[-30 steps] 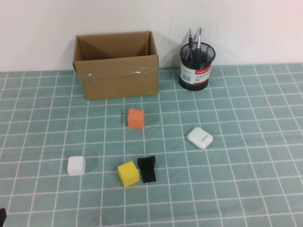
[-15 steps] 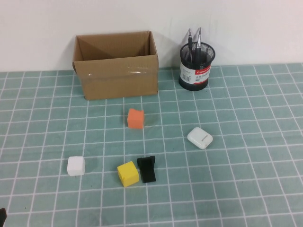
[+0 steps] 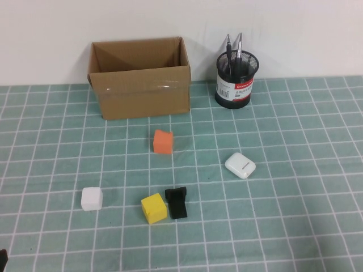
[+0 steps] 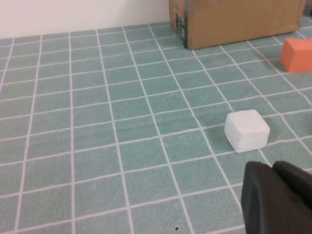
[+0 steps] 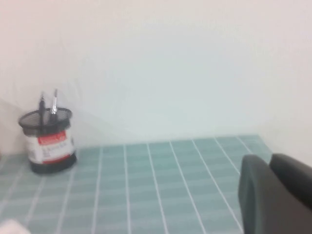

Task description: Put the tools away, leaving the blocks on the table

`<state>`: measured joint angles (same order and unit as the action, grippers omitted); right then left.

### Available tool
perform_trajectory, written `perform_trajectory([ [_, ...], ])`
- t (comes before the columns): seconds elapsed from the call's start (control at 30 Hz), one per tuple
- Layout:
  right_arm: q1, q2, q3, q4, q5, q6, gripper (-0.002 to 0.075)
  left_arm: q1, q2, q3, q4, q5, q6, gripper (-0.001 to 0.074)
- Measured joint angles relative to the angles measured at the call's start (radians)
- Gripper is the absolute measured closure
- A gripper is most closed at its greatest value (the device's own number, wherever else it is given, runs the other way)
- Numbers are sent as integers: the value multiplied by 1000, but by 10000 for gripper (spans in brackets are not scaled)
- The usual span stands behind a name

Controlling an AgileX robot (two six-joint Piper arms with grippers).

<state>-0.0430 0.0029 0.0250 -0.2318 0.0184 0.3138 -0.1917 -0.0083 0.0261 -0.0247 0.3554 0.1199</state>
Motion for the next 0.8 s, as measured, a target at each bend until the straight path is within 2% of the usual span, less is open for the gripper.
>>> perform_trajectory([
  [0.1, -6, -35, 5, -24, 138, -11, 733, 0, 0, 0, 0, 0, 0, 735],
  [0.37, -2, -15, 4, -8, 346, -8, 733, 0, -1, 0, 0, 0, 0, 735],
  [0.8, -2, -15, 4, -5, 353, -12, 733, 0, -1, 0, 0, 0, 0, 735],
])
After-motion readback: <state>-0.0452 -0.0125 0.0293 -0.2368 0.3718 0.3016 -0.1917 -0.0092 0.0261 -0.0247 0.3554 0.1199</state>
